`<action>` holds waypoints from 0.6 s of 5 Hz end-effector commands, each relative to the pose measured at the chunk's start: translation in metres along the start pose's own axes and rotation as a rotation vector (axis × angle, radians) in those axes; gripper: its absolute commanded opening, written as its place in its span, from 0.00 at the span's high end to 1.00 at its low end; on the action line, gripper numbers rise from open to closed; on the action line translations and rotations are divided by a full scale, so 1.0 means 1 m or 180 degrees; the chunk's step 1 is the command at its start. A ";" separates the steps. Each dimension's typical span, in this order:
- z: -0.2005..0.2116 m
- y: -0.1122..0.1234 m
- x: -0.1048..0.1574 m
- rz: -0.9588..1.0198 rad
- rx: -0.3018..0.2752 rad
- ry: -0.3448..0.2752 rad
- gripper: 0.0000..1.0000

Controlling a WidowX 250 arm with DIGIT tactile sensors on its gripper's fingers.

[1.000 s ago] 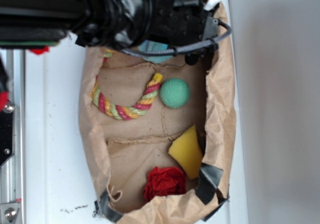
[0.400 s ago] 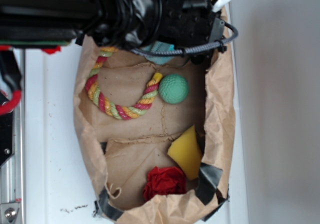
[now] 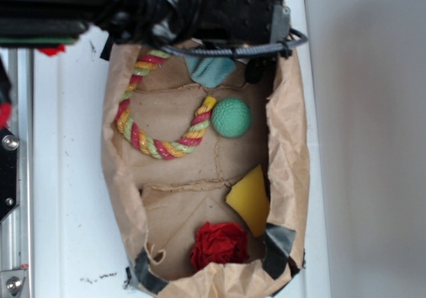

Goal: Grab the blue cloth.

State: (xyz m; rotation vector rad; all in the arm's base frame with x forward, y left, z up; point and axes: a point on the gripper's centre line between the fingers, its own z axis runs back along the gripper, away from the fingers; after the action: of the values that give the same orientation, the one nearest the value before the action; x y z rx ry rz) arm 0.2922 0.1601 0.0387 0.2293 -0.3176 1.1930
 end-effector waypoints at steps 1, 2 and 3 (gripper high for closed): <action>0.058 0.035 -0.011 -0.1100 -0.0673 0.0146 1.00; 0.086 0.034 -0.037 -0.1576 -0.0756 0.0156 1.00; 0.107 0.028 -0.057 -0.2138 -0.0897 0.0401 1.00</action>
State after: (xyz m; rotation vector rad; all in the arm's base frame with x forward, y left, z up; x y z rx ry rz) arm 0.2324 0.0642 0.0985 0.0076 -0.2060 0.4943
